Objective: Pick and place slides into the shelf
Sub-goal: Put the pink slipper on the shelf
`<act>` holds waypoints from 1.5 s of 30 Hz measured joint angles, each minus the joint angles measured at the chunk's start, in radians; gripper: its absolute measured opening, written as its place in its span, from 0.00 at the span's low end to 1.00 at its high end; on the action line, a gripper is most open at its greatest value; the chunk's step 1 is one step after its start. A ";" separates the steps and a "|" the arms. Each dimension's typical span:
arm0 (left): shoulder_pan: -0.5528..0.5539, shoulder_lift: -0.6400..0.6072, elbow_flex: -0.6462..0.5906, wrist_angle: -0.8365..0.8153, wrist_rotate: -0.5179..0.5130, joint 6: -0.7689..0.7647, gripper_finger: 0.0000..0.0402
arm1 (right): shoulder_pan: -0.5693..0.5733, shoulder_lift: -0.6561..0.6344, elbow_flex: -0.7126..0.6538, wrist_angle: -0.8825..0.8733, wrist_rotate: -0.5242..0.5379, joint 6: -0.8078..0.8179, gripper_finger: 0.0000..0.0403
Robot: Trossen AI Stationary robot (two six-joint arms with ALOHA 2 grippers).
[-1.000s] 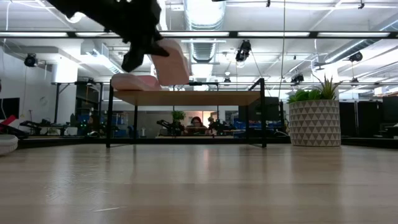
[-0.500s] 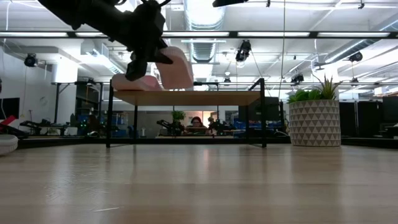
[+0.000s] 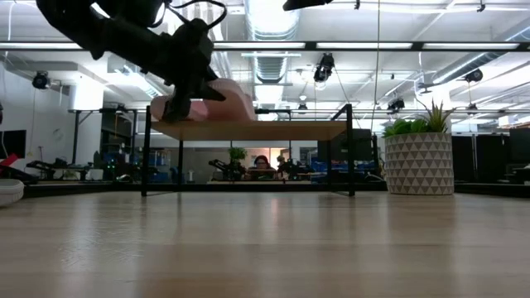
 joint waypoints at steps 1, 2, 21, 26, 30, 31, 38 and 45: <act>0.002 0.000 -0.005 0.000 0.001 0.000 0.12 | 0.000 0.000 0.000 0.000 0.000 0.000 0.56; 0.004 0.000 -0.010 0.000 0.001 0.000 0.12 | 0.000 0.000 0.000 0.000 0.000 0.000 0.56; 0.005 0.000 -0.016 -0.033 0.016 -0.175 0.45 | 0.000 0.001 0.000 0.000 0.000 0.003 0.56; 0.005 0.000 0.011 -0.129 0.068 -0.317 0.45 | 0.000 0.001 0.000 0.000 0.000 0.004 0.56; 0.005 0.000 0.027 -0.173 0.088 -0.374 0.45 | 0.000 0.001 0.000 0.000 0.000 0.004 0.56; 0.005 -0.001 0.031 -0.184 0.090 -0.377 0.45 | 0.000 0.001 0.000 0.001 0.000 0.004 0.56; -0.007 -0.015 0.072 -0.279 0.111 -0.436 0.46 | 0.000 0.001 0.000 0.001 0.000 0.005 0.56; -0.034 -0.016 0.073 -0.299 0.115 -0.444 0.46 | 0.000 0.001 0.000 0.000 0.000 0.001 0.56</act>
